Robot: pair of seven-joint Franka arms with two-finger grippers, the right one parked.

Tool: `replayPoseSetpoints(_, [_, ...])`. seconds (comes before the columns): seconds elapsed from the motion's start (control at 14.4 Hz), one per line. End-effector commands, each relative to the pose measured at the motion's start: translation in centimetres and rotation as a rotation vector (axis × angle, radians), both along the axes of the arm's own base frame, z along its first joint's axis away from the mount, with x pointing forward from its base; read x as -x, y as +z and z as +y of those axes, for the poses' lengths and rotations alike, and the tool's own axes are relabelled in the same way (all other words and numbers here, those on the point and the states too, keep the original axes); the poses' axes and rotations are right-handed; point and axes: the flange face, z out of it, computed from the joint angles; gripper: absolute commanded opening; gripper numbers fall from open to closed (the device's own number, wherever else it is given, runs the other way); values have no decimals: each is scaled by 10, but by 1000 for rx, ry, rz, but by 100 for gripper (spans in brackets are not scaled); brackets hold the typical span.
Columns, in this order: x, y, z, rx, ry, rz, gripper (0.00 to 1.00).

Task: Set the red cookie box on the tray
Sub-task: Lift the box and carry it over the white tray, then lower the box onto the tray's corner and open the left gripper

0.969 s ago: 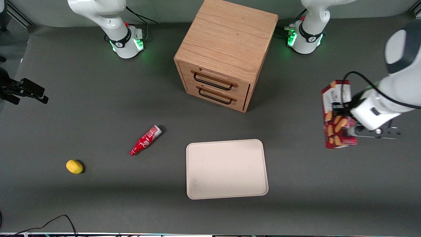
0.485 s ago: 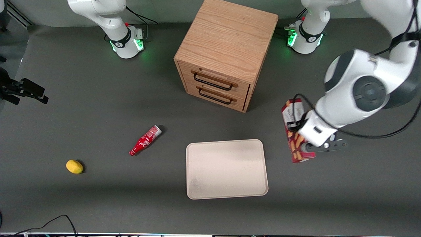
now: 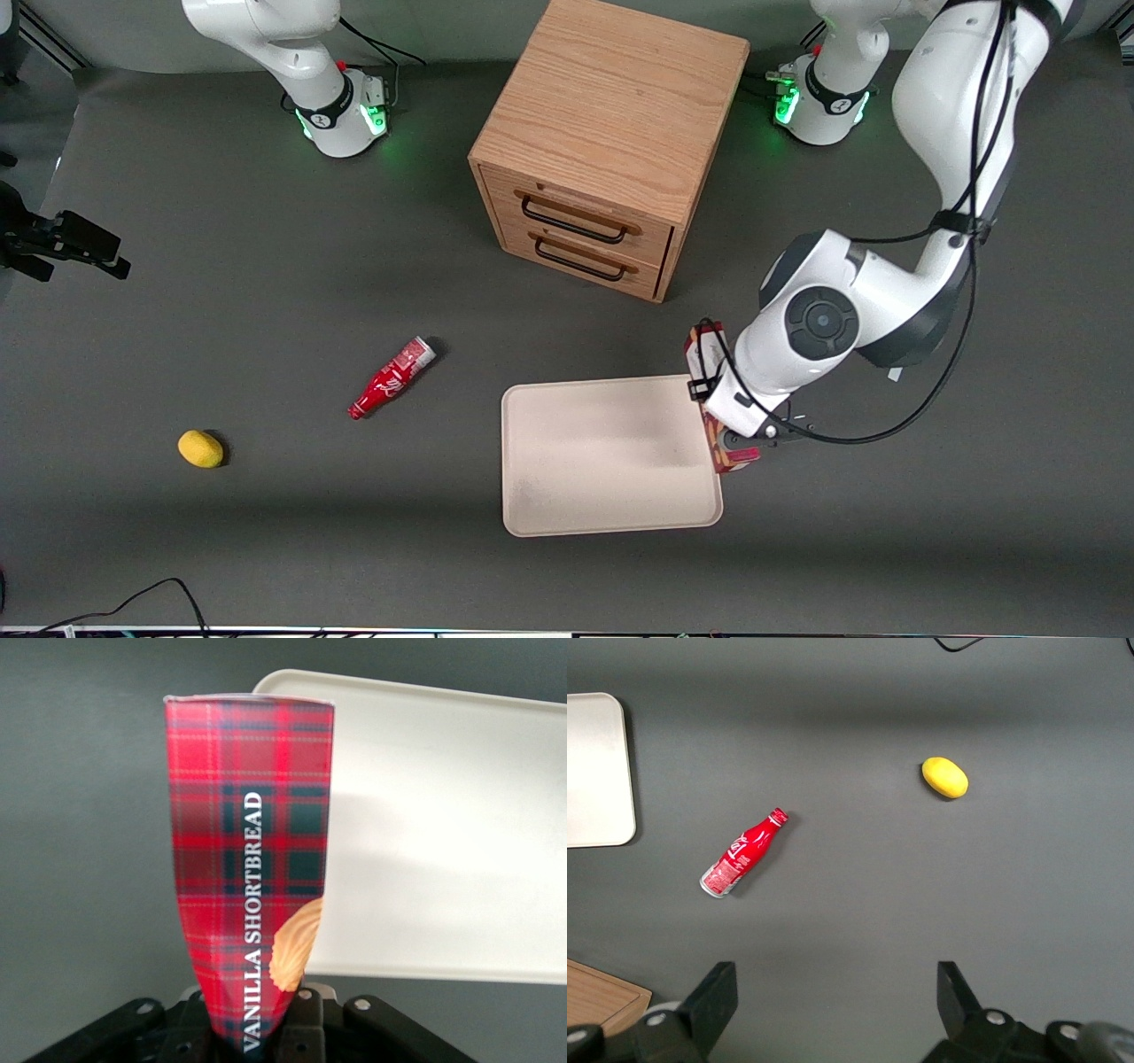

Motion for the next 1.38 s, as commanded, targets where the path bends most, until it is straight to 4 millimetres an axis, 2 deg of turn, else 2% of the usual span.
replayPoseSetpoints(0.0, [-8,-26,-14,-43,-15,-62,0])
replayPoseSetpoints(0.28, [-16,-62,-21,-74,-24,-95,0])
replayPoseSetpoints(0.35, [-22,-66,-18,-69,-19,-114,0])
replayPoseSetpoints(0.62, [-21,-83,-21,-84,-37,-119,0])
replayPoseSetpoints(0.76, [-23,-86,-26,-65,-43,-151,0])
replayPoseSetpoints(0.83, [-21,-88,-28,-65,-47,-152,9])
replayPoseSetpoints(0.9, [-21,-88,-29,-66,-50,-154,45])
replayPoseSetpoints(0.97, [-20,-89,-29,-68,-50,-153,69])
replayPoseSetpoints(1.04, [-21,-88,-29,-68,-50,-155,79])
replayPoseSetpoints(1.11, [-20,-88,-29,-70,-49,-153,100])
replayPoseSetpoints(1.32, [-22,-76,-26,-78,-33,-160,100])
